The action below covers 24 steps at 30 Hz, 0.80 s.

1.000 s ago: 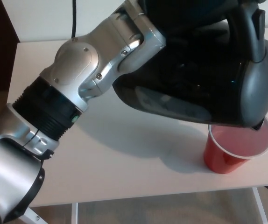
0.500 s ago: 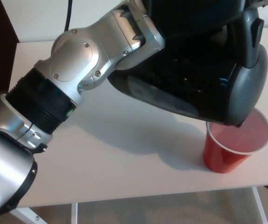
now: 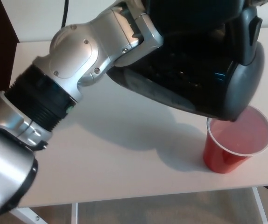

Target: The robot walk towards a table in front and uses its left hand to pick up the pot from the base and pour water to the cup on the right hand side

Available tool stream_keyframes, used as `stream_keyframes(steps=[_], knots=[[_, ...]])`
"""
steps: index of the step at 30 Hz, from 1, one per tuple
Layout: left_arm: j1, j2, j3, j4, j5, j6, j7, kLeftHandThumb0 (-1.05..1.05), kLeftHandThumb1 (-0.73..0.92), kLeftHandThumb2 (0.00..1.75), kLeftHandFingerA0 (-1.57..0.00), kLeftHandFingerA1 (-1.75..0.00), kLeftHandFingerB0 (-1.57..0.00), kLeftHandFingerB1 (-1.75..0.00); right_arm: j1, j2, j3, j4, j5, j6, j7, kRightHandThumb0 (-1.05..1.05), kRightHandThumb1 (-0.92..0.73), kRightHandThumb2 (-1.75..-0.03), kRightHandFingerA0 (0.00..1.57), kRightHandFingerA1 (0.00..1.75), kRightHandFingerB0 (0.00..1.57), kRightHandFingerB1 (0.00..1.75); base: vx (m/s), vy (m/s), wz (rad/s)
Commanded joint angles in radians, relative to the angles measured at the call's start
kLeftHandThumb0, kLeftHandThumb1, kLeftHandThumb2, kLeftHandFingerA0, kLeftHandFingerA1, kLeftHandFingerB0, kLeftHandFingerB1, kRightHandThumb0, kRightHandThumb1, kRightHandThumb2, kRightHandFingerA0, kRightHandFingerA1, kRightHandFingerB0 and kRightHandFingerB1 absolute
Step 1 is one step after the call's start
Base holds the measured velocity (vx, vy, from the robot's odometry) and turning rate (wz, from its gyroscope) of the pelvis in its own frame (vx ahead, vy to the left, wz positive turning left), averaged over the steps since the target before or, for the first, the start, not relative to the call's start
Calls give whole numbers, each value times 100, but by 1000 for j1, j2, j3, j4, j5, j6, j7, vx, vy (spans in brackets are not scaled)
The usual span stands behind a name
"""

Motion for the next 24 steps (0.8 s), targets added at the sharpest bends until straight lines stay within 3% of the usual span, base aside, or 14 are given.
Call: stream_keyframes(steps=[1, 2, 6, 9, 10, 11, 13, 14, 18, 24], knots=[[85, -155, 186, -82, -313, 139, -151, -10, 56, 66, -87, -175, -63, -175, 9, -10, -3, -10, -1, -11, 3, -23, -60, -57, 52, 62, 39, 54, 0, 0, 0], [91, -185, 223, -93, -355, 176, -173, -3, 58, 56, -83, -175, -57, -175, 16, -11, -2, -12, -2, -16, 6, -23, -61, -58, 51, 59, 38, 52, 0, 0, 0], [121, -312, 360, -150, -459, 366, -239, -11, 60, 55, -82, -175, -58, -175, 48, -12, 0, -17, -4, -23, 15, -22, -63, -58, 47, 53, 36, 49, 0, 0, 0], [127, -376, 499, -174, -569, 533, -296, -15, 58, 54, -82, -175, -63, -171, 55, -10, 0, -20, -2, -25, 22, -23, -60, -57, 50, 60, 40, 53, 0, 0, 0], [129, -385, 521, -174, -580, 549, -303, -15, 58, 54, -82, -175, -63, -171, 56, -9, -2, -21, 0, -25, 22, -23, -60, -57, 50, 60, 40, 53, 0, 0, 0], [137, -389, 551, -167, -609, 561, -308, -14, 57, 56, -86, -166, -72, -158, 58, -9, -5, -20, 4, -26, 25, -22, -60, -57, 49, 61, 40, 53, 0, 0, 0], [148, -394, 588, -161, -638, 573, -321, -13, 57, 56, -86, -165, -72, -158, 60, -6, -5, -20, 3, -30, 23, -22, -60, -57, 50, 60, 41, 53, 0, 0, 0], [156, -400, 615, -159, -667, 581, -327, -8, 60, 53, -80, -175, -68, -167, 60, -5, -5, -15, 2, -34, 23, -20, -62, -57, 48, 58, 40, 52, 0, 0, 0], [202, -405, 688, -158, -737, 585, -351, -8, 61, 53, -84, -175, -61, -175, 60, 2, -12, -21, 11, -30, 18, -19, -61, -57, 49, 60, 41, 53, 0, 0, 0], [223, -415, 749, -169, -742, 604, -363, -8, 62, 53, -84, -175, -63, -175, 57, 1, -4, -20, 0, -33, 9, -20, -63, -58, 46, 57, 40, 53, 0, 0, 0]])
